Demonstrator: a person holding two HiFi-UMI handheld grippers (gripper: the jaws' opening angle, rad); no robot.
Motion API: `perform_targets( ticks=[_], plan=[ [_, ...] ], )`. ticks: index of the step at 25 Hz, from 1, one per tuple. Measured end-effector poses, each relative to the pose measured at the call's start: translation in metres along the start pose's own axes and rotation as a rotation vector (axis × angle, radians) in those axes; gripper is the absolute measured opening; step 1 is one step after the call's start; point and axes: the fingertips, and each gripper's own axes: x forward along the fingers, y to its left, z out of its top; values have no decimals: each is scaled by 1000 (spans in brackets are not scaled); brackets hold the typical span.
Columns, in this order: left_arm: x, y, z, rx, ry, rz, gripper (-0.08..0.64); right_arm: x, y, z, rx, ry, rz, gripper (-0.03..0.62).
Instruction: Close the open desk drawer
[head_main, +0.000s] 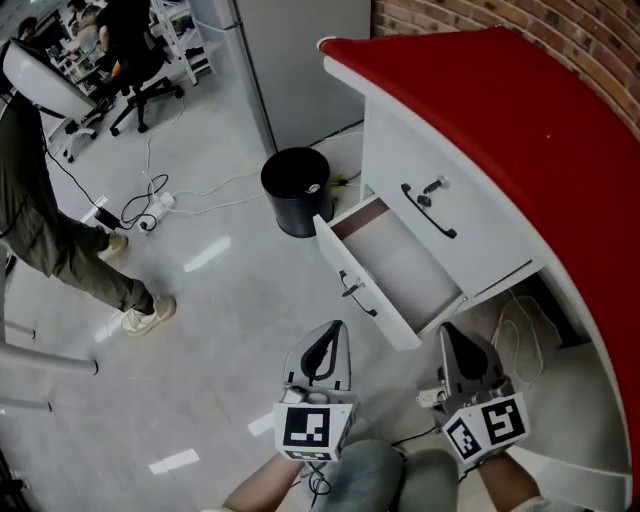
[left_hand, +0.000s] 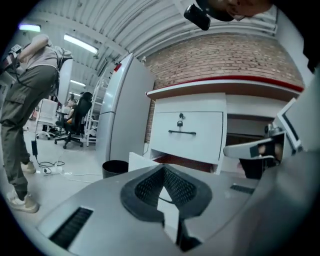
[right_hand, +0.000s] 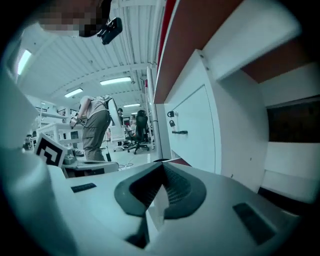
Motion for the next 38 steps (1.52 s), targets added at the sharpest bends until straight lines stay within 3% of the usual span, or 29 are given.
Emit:
perform_targets(
  ticks=[4, 8, 12, 27, 30, 38],
  plan=[
    [30, 5, -56, 6, -45, -54, 8, 13, -9, -24, -50, -62, 50, -2],
    [51, 4, -81, 34, -54, -116, 8, 13, -23, -41, -44, -91, 30, -2],
    [61, -3, -77, 12, -46, -179, 8, 2, -31, -47, -67, -87, -11, -2],
    [67, -26, -77, 94, -36, -307, 12, -14, -31, -46, -61, -78, -38, -2],
    [71, -26, -82, 89, -13, -337, 71, -17, -30, -46, -61, -80, -42, -2],
    [79, -27, -81, 99, -47, -423, 69, -20, -32, -45, -67, -82, -45, -2]
  ],
)
